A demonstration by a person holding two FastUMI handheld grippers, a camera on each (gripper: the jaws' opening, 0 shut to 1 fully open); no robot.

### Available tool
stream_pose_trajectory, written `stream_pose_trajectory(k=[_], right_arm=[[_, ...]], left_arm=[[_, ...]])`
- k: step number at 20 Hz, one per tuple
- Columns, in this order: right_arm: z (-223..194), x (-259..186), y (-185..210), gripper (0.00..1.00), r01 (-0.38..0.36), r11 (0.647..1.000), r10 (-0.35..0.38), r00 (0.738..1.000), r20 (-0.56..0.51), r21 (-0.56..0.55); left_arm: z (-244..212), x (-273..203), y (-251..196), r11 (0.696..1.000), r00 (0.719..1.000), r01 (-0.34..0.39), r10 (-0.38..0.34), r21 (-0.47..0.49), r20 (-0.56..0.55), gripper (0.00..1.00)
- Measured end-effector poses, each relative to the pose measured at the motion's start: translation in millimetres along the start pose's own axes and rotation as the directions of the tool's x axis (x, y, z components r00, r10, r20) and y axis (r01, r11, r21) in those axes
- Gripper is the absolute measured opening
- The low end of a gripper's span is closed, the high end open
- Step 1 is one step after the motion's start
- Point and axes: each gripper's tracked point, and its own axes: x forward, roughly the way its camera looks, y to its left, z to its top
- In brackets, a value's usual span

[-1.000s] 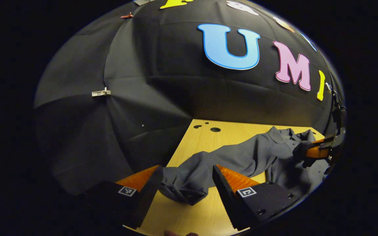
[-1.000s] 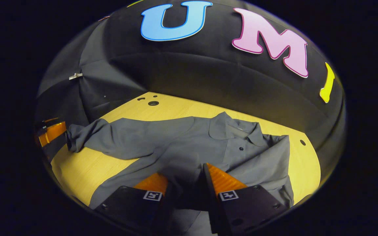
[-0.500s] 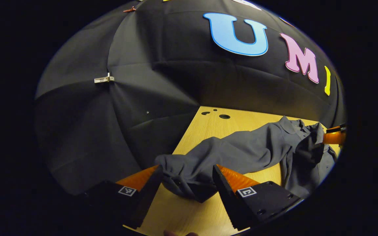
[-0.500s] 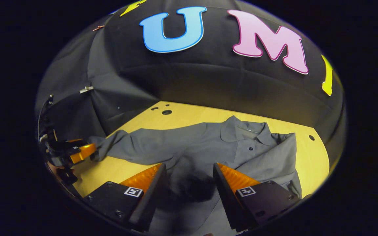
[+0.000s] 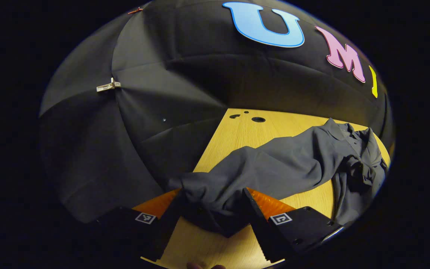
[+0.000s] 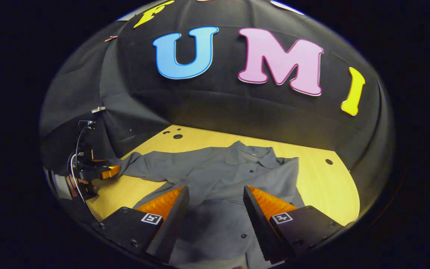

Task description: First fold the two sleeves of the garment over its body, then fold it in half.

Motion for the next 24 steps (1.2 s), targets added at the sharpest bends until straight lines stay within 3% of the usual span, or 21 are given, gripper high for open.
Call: stream_pose_trajectory(k=[4,8,11,15,24], right_arm=[[-3.3,-13.4,-15.2,0.90,0.041,0.999,-0.041,0.999,-0.007,0.014],[-8.1,-21.3,-12.5,0.90,0.035,0.999,-0.035,0.999,-0.017,-0.004],[-12.4,-27.2,-14.2,0.92,0.031,0.999,-0.032,0.999,-0.025,-0.019],[-13.4,-34.3,-26.7,0.94,0.045,0.999,-0.045,0.999,-0.020,-0.010],[-12.5,-46.1,-81.7,0.94,0.092,0.995,-0.092,0.996,0.002,0.031]], left_arm=[[-13.7,10.3,-3.5,1.000,0.998,0.006,-0.005,0.017,-0.065,0.95],[-15.1,14.7,-14.4,0.998,0.996,0.057,-0.057,-0.008,-0.075,0.80],[-10.9,14.7,-9.9,0.999,0.995,0.034,-0.035,-0.009,-0.090,0.18],[0.5,0.1,-13.5,1.000,0.998,0.016,-0.016,-0.006,-0.067,0.10],[82.7,-56.4,-46.5,0.999,0.993,0.009,-0.003,-0.045,0.120,0.10]])
